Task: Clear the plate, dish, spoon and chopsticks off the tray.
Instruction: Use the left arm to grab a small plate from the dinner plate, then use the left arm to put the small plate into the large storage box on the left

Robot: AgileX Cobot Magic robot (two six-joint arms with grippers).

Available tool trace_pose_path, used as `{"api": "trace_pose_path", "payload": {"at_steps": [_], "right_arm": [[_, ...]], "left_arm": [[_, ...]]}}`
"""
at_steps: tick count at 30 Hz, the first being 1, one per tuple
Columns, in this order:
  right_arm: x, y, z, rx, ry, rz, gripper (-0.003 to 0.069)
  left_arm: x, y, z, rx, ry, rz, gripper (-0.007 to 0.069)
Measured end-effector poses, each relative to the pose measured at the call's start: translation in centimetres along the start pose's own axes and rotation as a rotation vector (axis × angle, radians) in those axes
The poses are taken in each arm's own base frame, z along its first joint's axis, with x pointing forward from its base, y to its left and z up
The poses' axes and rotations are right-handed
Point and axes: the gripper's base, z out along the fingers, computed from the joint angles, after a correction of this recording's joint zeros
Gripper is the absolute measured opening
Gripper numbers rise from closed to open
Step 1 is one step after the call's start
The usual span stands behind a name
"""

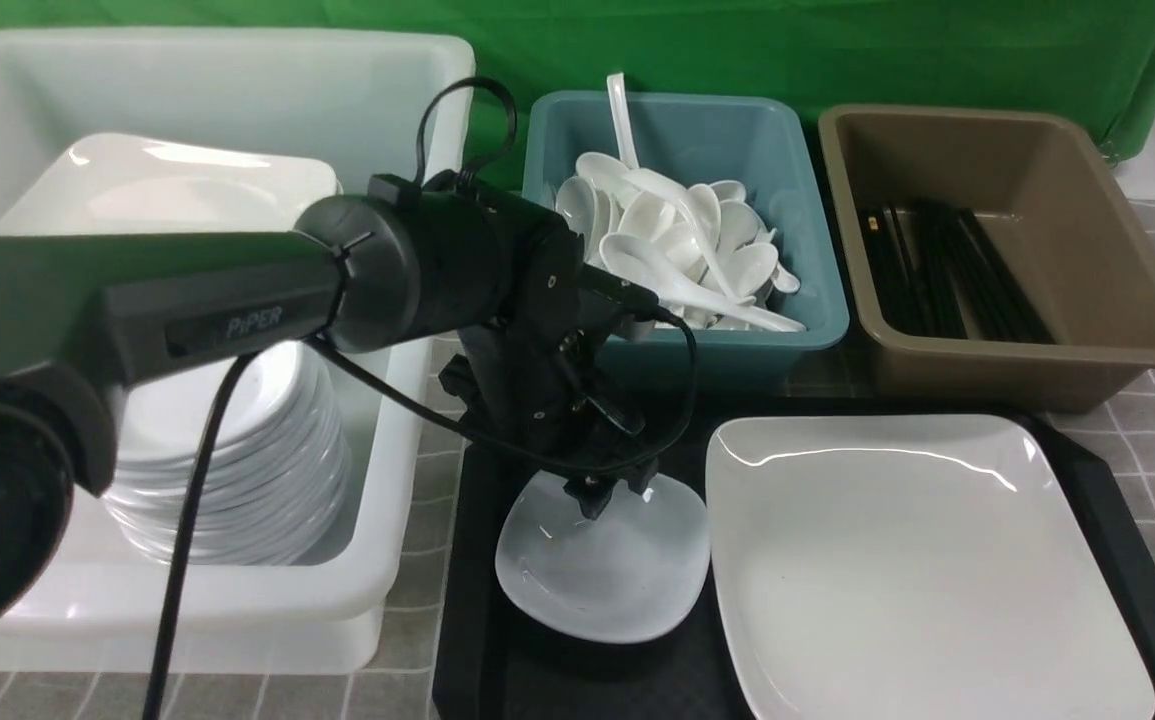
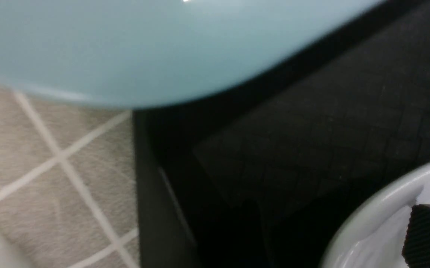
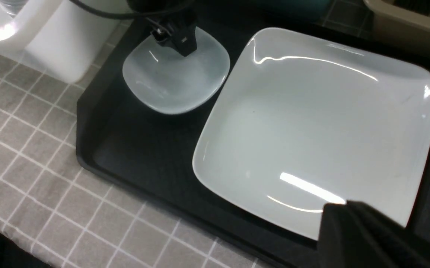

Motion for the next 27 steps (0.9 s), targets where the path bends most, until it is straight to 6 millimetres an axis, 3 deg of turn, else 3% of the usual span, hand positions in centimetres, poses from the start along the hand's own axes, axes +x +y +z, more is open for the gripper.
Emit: {"api": "trace_pose_path", "payload": {"at_steps": [7, 11, 16, 19, 23, 27], "right_arm": [[0.0, 0.0, 0.0, 0.000, -0.001, 0.001, 0.0020], [0.0, 0.0, 0.0, 0.000, -0.001, 0.001, 0.0020], [0.0, 0.0, 0.0, 0.000, 0.000, 0.001, 0.0026], [0.0, 0.0, 0.0, 0.000, 0.000, 0.001, 0.0028], [0.0, 0.0, 0.0, 0.000, 0.000, 0.001, 0.0028], [0.0, 0.0, 0.0, 0.000, 0.000, 0.001, 0.0028]], "left_arm": [[0.1, -0.3, 0.5, 0.028, 0.011, 0.036, 0.0402], [0.1, -0.4, 0.5, 0.044, 0.018, 0.035, 0.0257], [0.1, -0.3, 0.2, 0.052, 0.040, 0.026, 0.0246], [0.2, -0.1, -0.8, 0.034, 0.065, 0.037, 0.0211], [0.2, 0.0, -4.1, 0.034, 0.042, 0.020, 0.0095], [0.4, -0.2, -6.1, 0.091, 0.018, -0.034, 0.0043]]}}
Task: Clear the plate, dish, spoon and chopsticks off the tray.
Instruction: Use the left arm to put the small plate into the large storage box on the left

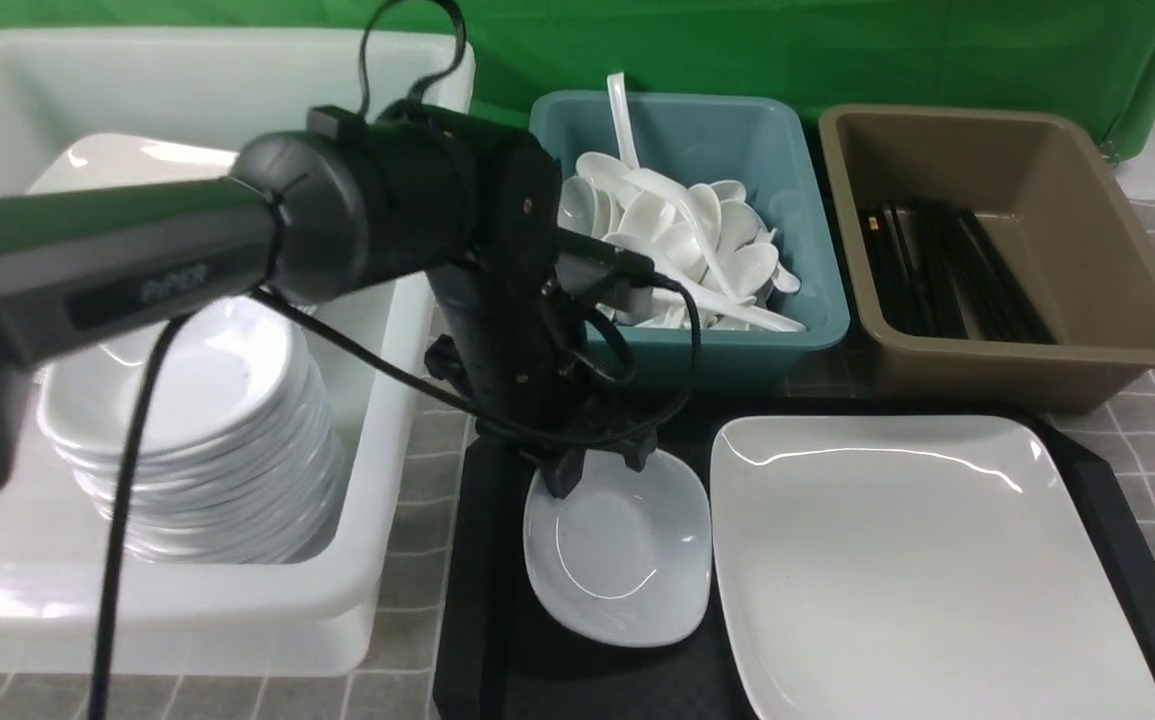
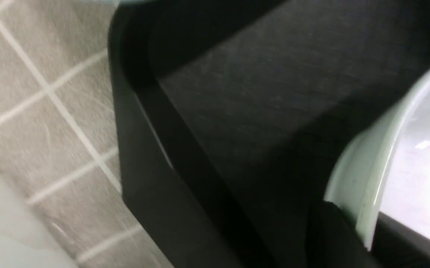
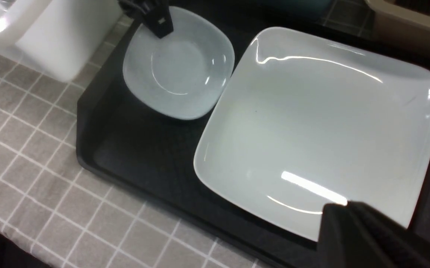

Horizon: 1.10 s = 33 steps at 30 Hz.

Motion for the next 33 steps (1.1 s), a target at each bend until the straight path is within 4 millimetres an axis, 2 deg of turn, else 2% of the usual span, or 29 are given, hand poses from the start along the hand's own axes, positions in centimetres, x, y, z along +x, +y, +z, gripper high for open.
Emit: {"api": "trace_pose_path", "payload": {"at_steps": [3, 5, 9, 13, 16, 19, 21, 23, 24, 25, 26, 27, 28, 33], "right_arm": [[0.0, 0.0, 0.0, -0.001, 0.000, 0.000, 0.0028], [-0.1, 0.0, 0.0, -0.001, -0.006, 0.001, 0.0030], [-0.3, 0.0, 0.0, 0.001, -0.034, 0.001, 0.0034], [-0.4, 0.0, 0.0, 0.002, -0.046, 0.002, 0.0034], [-0.4, 0.0, 0.0, 0.002, -0.048, 0.002, 0.0035], [-0.6, 0.0, 0.0, 0.005, -0.064, 0.000, 0.0035], [-0.7, -0.1, 0.0, 0.007, -0.082, 0.001, 0.0036], [-0.8, -0.1, 0.0, 0.006, -0.089, 0.001, 0.0036], [-0.8, -0.1, 0.0, 0.006, -0.089, 0.002, 0.0036], [-0.8, 0.0, 0.0, 0.005, -0.089, 0.002, 0.0037], [-0.8, 0.0, 0.0, 0.005, -0.089, 0.002, 0.0037], [-0.8, 0.0, 0.0, 0.004, -0.089, 0.003, 0.0037], [-0.8, 0.0, 0.0, 0.004, -0.089, 0.003, 0.0037], [-0.9, 0.0, 0.0, 0.005, -0.095, 0.003, 0.0037]], "left_arm": [[0.2, -0.2, -1.5, 0.017, -0.028, -0.001, 0.0032], [0.2, -0.9, -6.0, 0.041, -0.154, 0.003, 0.0031], [0.7, -1.7, -11.2, 0.075, -0.326, 0.005, 0.0032], [1.4, -1.9, -13.2, 0.082, -0.361, 0.011, 0.0032], [2.5, -2.0, -15.7, 0.079, -0.416, 0.002, 0.0032], [4.1, -0.8, -19.3, 0.044, -0.505, -0.065, 0.0032], [5.9, 2.0, -22.0, -0.020, -0.557, -0.177, 0.0032], [8.1, 4.7, -23.7, -0.076, -0.589, -0.290, 0.0032], [8.2, 5.0, -23.8, -0.082, -0.590, -0.303, 0.0032], [10.7, 7.8, -24.0, -0.131, -0.587, -0.427, 0.0032], [10.7, 7.8, -24.0, -0.131, -0.587, -0.427, 0.0032], [13.0, 10.0, -23.4, -0.144, -0.577, -0.554, 0.0032], [14.5, 11.1, -22.5, -0.127, -0.574, -0.634, 0.0032], [18.0, 13.8, -18.4, 0.004, -0.585, -0.878, 0.0032]]}}
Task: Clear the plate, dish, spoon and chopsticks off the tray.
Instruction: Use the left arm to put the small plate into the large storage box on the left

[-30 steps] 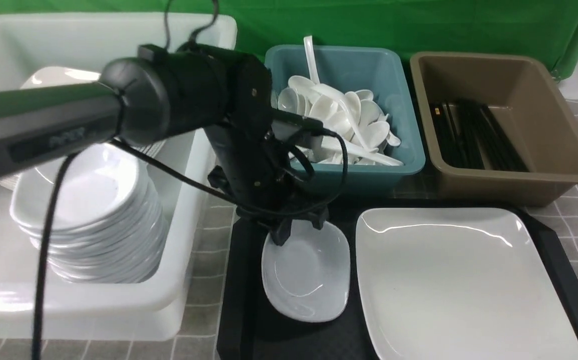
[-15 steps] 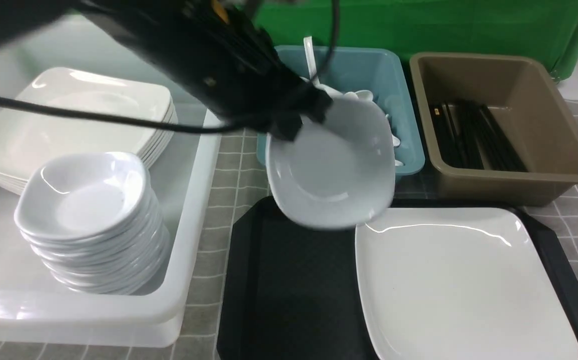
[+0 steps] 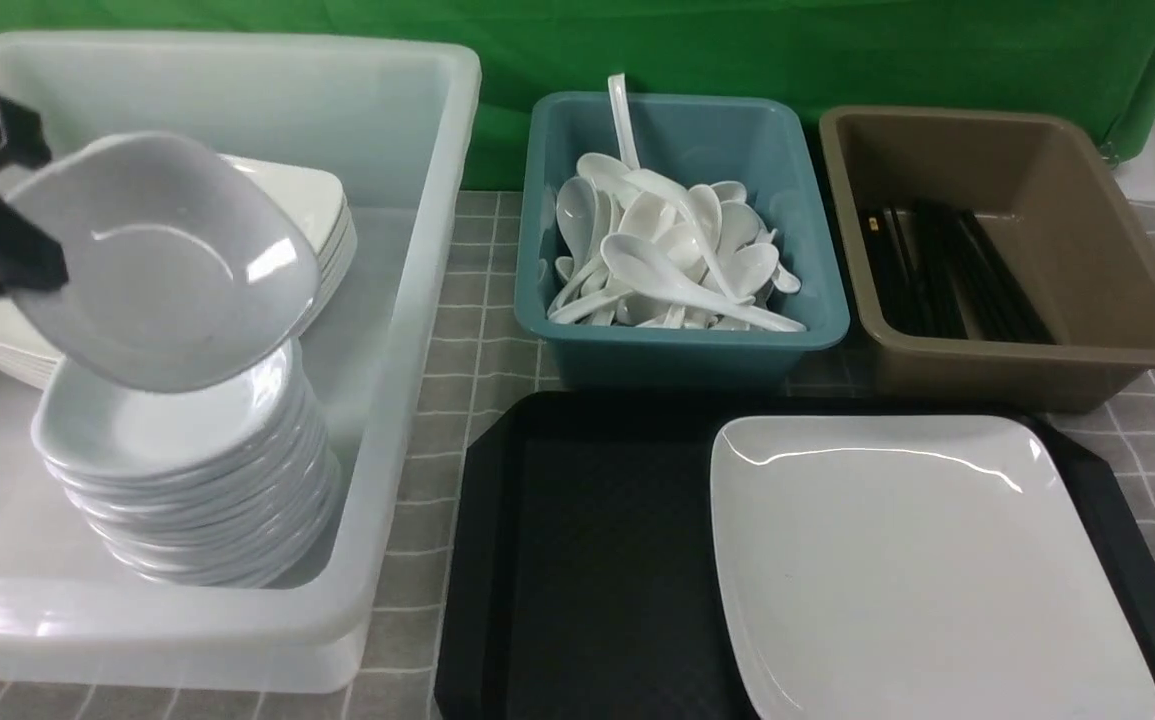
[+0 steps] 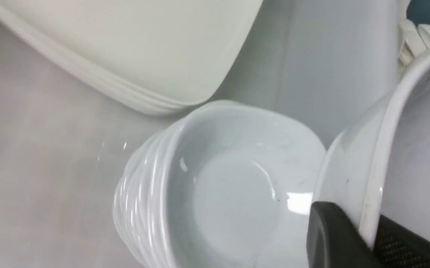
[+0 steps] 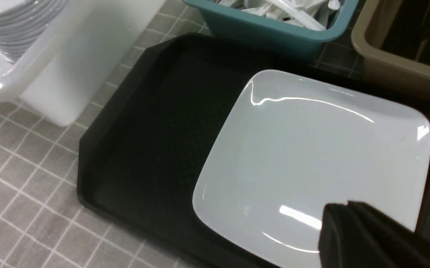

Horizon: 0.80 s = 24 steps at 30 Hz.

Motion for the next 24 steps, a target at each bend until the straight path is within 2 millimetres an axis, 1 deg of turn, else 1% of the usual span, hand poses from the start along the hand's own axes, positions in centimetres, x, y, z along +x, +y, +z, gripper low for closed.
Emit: {"api": "trace_pose_path", "payload": {"at_steps": [3, 5, 9, 12, 13, 14, 15, 16, 18, 19, 21, 22, 23, 24], "right_arm": [[-0.1, 0.0, 0.0, 0.001, -0.006, 0.000, 0.0037], [-0.1, 0.0, 0.0, 0.001, -0.011, -0.001, 0.0037], [-0.2, 0.0, 0.0, 0.002, -0.017, -0.001, 0.0037], [-0.2, 0.0, 0.0, 0.003, -0.023, -0.001, 0.0037], [-0.2, 0.0, 0.0, 0.003, -0.025, -0.001, 0.0037], [-0.2, 0.0, 0.0, 0.003, -0.027, -0.001, 0.0037], [-0.2, 0.0, 0.0, 0.004, -0.027, -0.001, 0.0037], [-0.2, 0.0, 0.0, 0.004, -0.027, -0.001, 0.0037], [-0.3, 0.0, 0.0, 0.004, -0.030, -0.001, 0.0037], [-0.3, 0.0, 0.0, 0.004, -0.030, -0.002, 0.0037], [-0.3, 0.0, 0.0, 0.004, -0.030, -0.002, 0.0037], [-0.3, 0.0, 0.0, 0.004, -0.030, -0.002, 0.0037], [-0.3, 0.0, 0.0, 0.004, -0.030, -0.002, 0.0037], [-0.3, 0.0, 0.0, 0.004, -0.030, -0.002, 0.0037]], "left_arm": [[0.7, 1.7, 1.2, -0.006, -0.015, -0.071, 0.0032], [0.9, 2.3, 1.6, -0.022, -0.033, -0.092, 0.0032], [1.1, 2.9, 2.2, -0.037, -0.062, -0.134, 0.0043], [1.4, 3.3, 2.8, -0.045, -0.049, -0.151, 0.0081], [1.5, 3.4, 3.1, -0.051, -0.027, -0.156, 0.0127], [1.6, 3.5, 3.2, -0.052, -0.019, -0.156, 0.0147], [1.7, 3.5, 3.3, -0.053, 0.001, -0.156, 0.0184], [1.8, 3.4, 3.2, -0.059, 0.032, -0.122, 0.0245], [1.6, 3.3, 2.7, -0.085, 0.064, -0.060, 0.0304], [1.1, 3.1, 1.8, -0.122, 0.082, -0.013, 0.0370], [0.2, 2.8, 0.1, -0.185, 0.087, 0.035, 0.0430], [-0.1, 2.6, -0.3, -0.188, 0.076, 0.042, 0.0437], [-0.7, 2.0, -1.8, -0.212, 0.060, 0.066, 0.0469], [-1.1, 1.5, -2.7, -0.213, 0.048, 0.075, 0.0482]]}}
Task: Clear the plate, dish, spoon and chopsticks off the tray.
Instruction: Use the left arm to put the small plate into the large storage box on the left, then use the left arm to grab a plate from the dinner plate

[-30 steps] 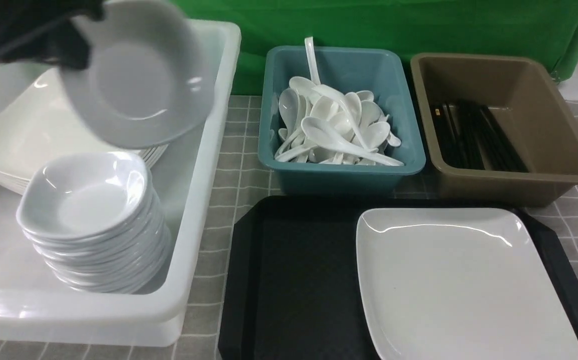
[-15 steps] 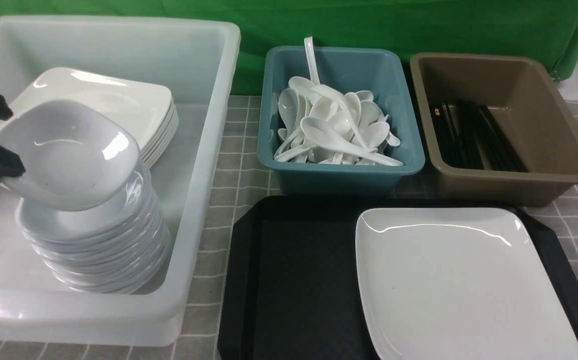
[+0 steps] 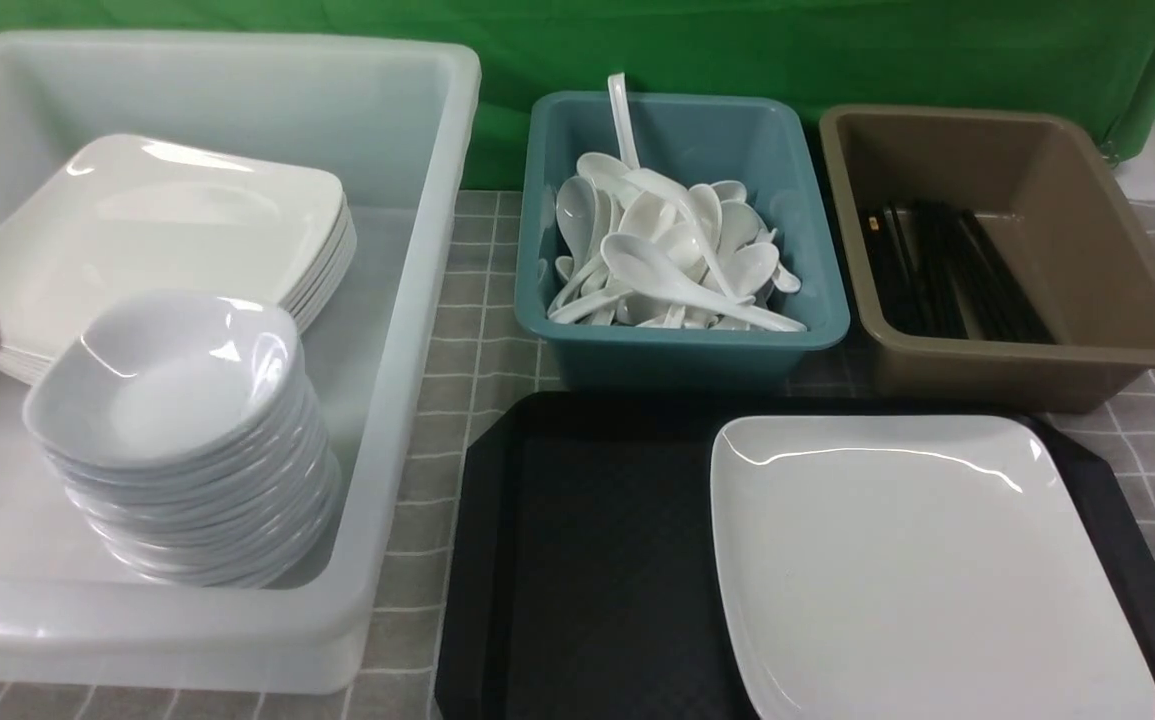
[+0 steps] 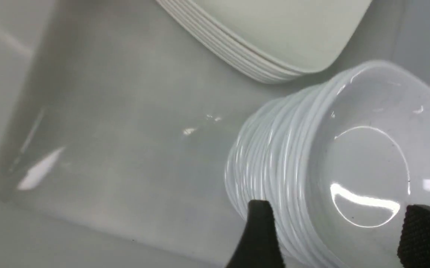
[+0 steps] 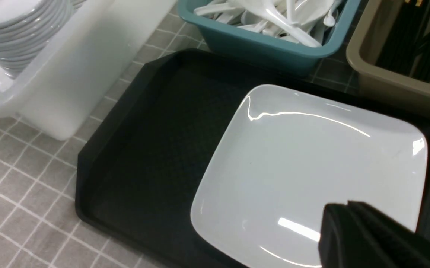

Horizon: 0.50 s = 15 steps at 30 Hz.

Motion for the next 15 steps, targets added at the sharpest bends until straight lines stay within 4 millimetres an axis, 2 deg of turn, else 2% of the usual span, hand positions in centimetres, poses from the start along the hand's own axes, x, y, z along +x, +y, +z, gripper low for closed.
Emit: {"api": "trace_pose_path", "payload": {"at_steps": [2, 4, 7, 8, 9, 10, 11, 12, 15], "right_arm": [[0.0, 0.0, 0.0, 0.000, -0.001, 0.000, 0.0037], [0.0, -0.1, 0.0, 0.009, 0.000, -0.003, 0.0037], [0.0, -0.4, 0.0, 0.049, 0.005, 0.006, 0.0037], [0.0, -0.6, 0.0, 0.066, 0.007, 0.012, 0.0037], [0.1, -1.2, 0.0, 0.128, 0.016, 0.025, 0.0037], [0.2, -1.5, 0.0, 0.160, 0.028, 0.040, 0.0037], [0.3, -1.6, -0.1, 0.178, 0.031, 0.036, 0.0037], [0.6, -2.2, -0.1, 0.246, 0.070, 0.059, 0.0037], [1.0, -3.1, 0.0, 0.336, 0.146, 0.070, 0.0037]], "left_arm": [[-0.5, -0.7, -2.0, 0.029, -0.037, 0.011, 0.0486], [-0.9, -2.5, -3.6, 0.148, -0.074, 0.023, 0.0449], [-0.5, -5.9, -4.5, 0.346, -0.075, 0.102, 0.0299], [-0.3, -6.7, -4.4, 0.380, -0.066, 0.132, 0.0250], [0.7, -9.6, -4.1, 0.471, -0.026, 0.243, 0.0122], [1.1, -10.5, -3.9, 0.486, -0.014, 0.291, 0.0081], [1.5, -11.1, -3.7, 0.494, 0.000, 0.324, 0.0065], [3.3, -14.0, -2.6, 0.514, 0.063, 0.477, 0.0024], [6.5, -18.0, -0.5, 0.491, 0.147, 0.714, 0.0006]]}}
